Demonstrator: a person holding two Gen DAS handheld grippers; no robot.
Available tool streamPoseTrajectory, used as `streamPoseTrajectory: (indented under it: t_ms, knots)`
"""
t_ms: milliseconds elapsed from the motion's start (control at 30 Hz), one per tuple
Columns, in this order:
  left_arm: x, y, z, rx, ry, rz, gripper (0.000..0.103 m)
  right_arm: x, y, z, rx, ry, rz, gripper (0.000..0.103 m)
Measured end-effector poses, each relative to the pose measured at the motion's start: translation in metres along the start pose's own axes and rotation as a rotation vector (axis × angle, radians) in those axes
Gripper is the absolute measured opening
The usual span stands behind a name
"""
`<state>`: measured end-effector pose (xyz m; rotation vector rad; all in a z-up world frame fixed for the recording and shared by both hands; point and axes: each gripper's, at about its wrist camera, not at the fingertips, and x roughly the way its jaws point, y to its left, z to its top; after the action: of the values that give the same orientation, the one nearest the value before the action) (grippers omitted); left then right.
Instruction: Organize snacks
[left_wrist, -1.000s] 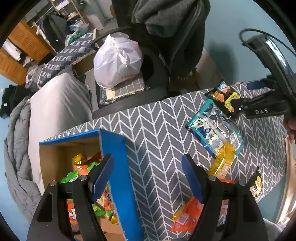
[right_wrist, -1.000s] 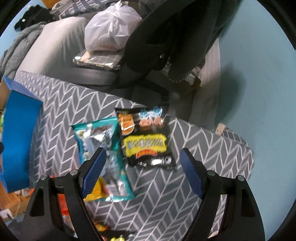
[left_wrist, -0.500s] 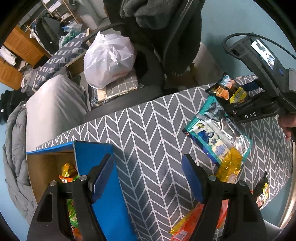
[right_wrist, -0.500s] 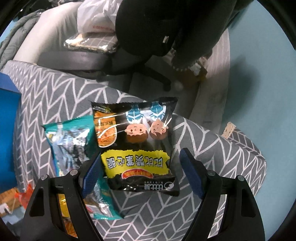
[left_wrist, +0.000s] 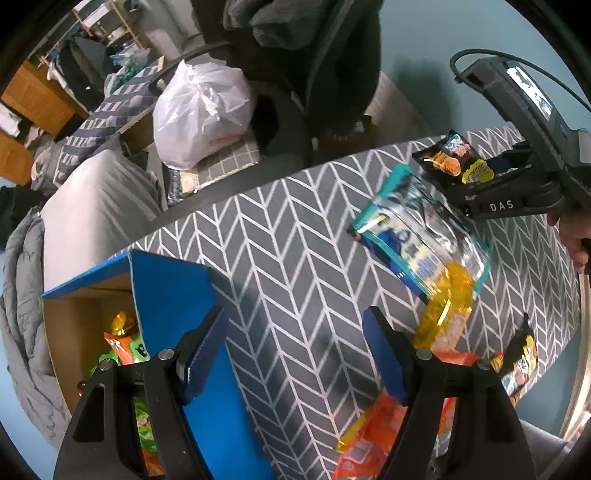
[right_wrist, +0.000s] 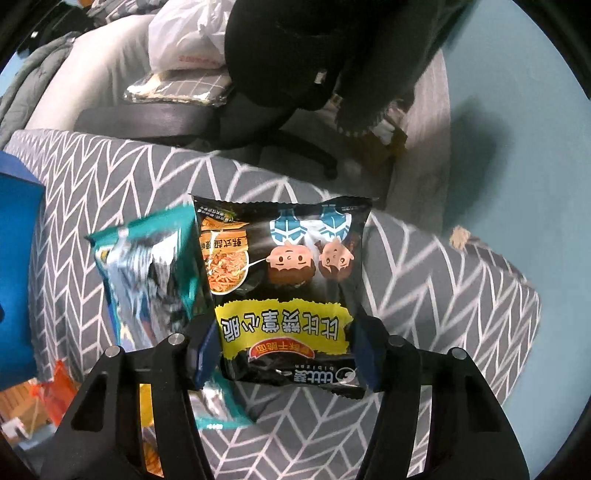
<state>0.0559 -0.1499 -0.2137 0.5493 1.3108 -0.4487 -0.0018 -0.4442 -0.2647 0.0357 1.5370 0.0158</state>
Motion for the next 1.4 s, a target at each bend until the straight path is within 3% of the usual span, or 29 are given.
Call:
streamPoseTrajectory:
  t_ms: [467,833,1267,1400]
  knots:
    - [-0.01,-0.032,-0.052,0.095,0.036,-0.094,0.081,-0.042,0.015,-0.08,0.109,-0.036,0.016,0.06]
    - [-0.003,-0.05,-0.079,0.062,0.104,-0.208,0.082,-0.069,0.041,-0.137,0.174,-0.055,0.066,0.06]
    - [0.048,-0.081,-0.086,0.114,0.203,-0.192,0.082,-0.077,0.048,-0.167,0.25,-0.055,0.096,0.06]
    - [0.055,-0.085,-0.088,0.109,0.203,-0.22,0.082,-0.075,0.051,-0.172,0.266,-0.05,0.099,0.06]
